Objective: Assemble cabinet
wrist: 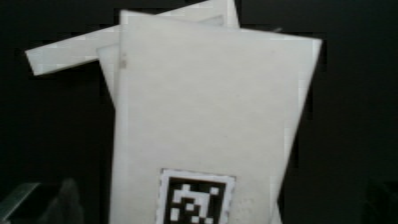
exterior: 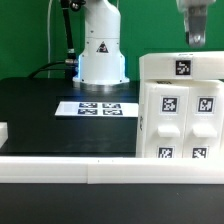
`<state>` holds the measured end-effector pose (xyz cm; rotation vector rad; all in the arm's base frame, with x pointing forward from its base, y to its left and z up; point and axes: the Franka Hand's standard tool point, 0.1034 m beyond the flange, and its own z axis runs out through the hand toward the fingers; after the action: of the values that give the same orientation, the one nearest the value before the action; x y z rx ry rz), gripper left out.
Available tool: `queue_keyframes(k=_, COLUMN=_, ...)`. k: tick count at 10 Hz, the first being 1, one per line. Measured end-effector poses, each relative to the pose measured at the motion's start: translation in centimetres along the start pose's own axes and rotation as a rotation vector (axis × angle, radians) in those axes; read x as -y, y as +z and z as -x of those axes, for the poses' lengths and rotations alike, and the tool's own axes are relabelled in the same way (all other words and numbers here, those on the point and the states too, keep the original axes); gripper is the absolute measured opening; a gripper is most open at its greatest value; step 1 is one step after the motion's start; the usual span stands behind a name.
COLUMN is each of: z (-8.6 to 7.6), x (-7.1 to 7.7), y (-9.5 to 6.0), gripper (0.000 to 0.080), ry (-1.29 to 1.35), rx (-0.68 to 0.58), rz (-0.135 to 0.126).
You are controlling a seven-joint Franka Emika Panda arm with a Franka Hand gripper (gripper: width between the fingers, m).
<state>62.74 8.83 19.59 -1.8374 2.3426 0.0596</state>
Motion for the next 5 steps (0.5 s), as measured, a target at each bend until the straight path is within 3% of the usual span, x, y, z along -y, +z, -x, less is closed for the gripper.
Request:
queue_keyframes(k=4, z=0.12, x=0.03, y=-0.01, gripper=0.0797, ry=-0.049, rx=0.003, rz=-0.003)
queue_keyframes(k=5, z=0.22, x=0.03, y=0.01, gripper=0.0797, ry=-0.187, rx=0.001, rz=0.011)
